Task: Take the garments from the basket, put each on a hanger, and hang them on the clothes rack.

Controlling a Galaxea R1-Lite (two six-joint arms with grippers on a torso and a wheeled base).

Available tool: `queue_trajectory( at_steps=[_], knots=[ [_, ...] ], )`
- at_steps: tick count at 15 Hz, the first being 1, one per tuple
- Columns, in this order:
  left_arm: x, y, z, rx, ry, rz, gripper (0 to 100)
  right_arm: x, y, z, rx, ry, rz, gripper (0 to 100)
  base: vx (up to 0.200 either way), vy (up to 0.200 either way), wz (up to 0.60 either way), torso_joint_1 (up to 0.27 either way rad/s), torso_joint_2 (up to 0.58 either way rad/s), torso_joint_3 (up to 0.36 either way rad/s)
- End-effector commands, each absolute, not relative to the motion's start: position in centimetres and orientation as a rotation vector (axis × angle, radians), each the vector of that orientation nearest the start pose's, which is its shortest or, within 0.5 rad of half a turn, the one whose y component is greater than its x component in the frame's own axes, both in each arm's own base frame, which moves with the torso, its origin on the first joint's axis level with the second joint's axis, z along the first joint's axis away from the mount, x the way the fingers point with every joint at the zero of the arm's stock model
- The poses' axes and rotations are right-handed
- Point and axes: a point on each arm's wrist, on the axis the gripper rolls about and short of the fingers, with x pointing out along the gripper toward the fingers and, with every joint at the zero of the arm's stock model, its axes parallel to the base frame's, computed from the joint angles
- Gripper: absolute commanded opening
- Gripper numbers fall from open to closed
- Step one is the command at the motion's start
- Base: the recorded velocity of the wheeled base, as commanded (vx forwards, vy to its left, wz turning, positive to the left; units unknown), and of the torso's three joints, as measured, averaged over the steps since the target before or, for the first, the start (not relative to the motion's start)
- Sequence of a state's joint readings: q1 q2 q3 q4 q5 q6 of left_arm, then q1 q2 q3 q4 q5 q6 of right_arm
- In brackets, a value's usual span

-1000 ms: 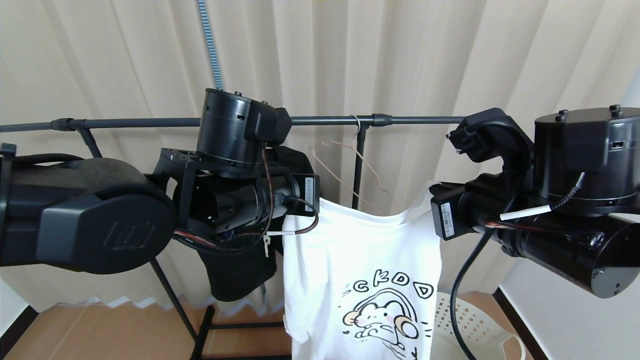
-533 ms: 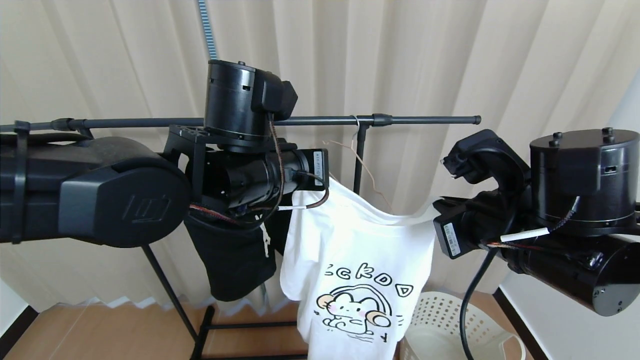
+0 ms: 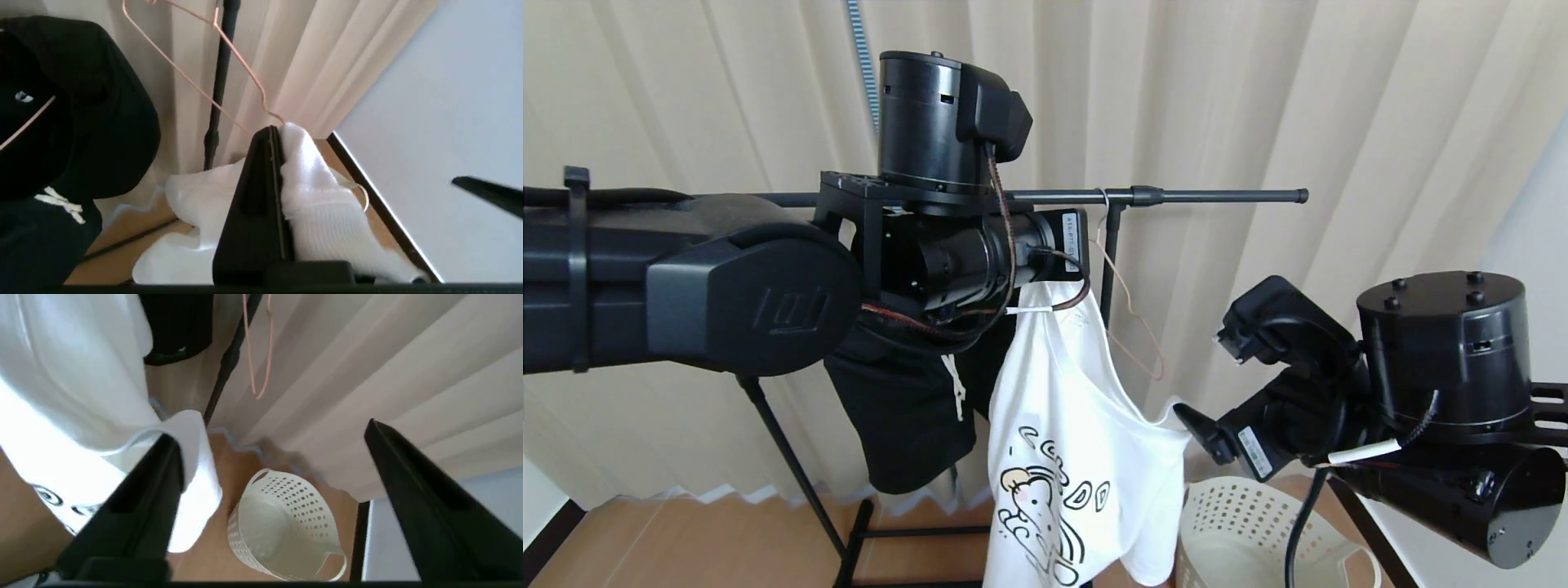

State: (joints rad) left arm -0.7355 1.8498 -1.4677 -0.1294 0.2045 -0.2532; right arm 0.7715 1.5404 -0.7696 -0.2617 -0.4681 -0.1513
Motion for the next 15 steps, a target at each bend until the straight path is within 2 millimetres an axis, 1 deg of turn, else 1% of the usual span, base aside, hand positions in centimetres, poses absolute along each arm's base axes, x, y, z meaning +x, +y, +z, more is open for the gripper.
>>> queue_trajectory(
  at_steps=[1, 2, 3, 5, 8, 10, 11, 13, 15],
  knots=[
    [28.0, -24.8, 26.9, -0.134, 0.285, -0.498, 0, 18.1, 16.9, 17.4, -0.481, 0.421, 0.417, 100, 0.000, 0.000, 0.00, 0.000, 0.00, 0.000],
    [28.0, -24.8, 27.0, -0.135, 0.284, -0.498, 0, 17.9, 16.8, 17.2, -0.490, 0.426, 0.440, 100, 0.000, 0.000, 0.00, 0.000, 0.00, 0.000],
    [27.9, -24.8, 27.0, -0.135, 0.282, -0.498, 0, 17.5, 16.6, 16.6, -0.522, 0.437, 0.502, 100, 0.000, 0.000, 0.00, 0.000, 0.00, 0.000],
    [27.9, -24.7, 27.0, -0.135, 0.282, -0.498, 0, 17.3, 16.6, 16.0, -0.512, 0.413, 0.590, 100, 0.000, 0.000, 0.00, 0.000, 0.00, 0.000],
    [27.8, -24.7, 26.8, -0.129, 0.287, -0.480, 0, 17.6, 17.2, 16.5, -0.439, 0.320, 0.667, 100, 0.000, 0.000, 0.00, 0.000, 0.00, 0.000],
    [27.5, -25.1, 26.8, -0.126, 0.289, -0.489, 0, 17.9, 17.6, 16.9, -0.374, 0.272, 0.679, 100, 0.000, 0.000, 0.00, 0.000, 0.00, 0.000],
    [27.5, -25.1, 26.8, -0.126, 0.289, -0.491, 0, 17.9, 17.7, 16.9, -0.334, 0.266, 0.693, 100, 0.000, 0.000, 0.00, 0.000, 0.00, 0.000],
    [27.5, -25.1, 26.8, -0.126, 0.289, -0.491, 0, 17.3, 17.8, 16.9, -0.294, 0.229, 0.782, 100, 0.000, 0.000, 0.00, 0.000, 0.00, 0.000],
    [27.5, -25.1, 26.7, -0.123, 0.291, -0.491, 0, 17.2, 18.1, 17.3, -0.262, 0.177, 0.809, 100, 0.000, 0.000, 0.00, 0.000, 0.00, 0.000]
  ],
)
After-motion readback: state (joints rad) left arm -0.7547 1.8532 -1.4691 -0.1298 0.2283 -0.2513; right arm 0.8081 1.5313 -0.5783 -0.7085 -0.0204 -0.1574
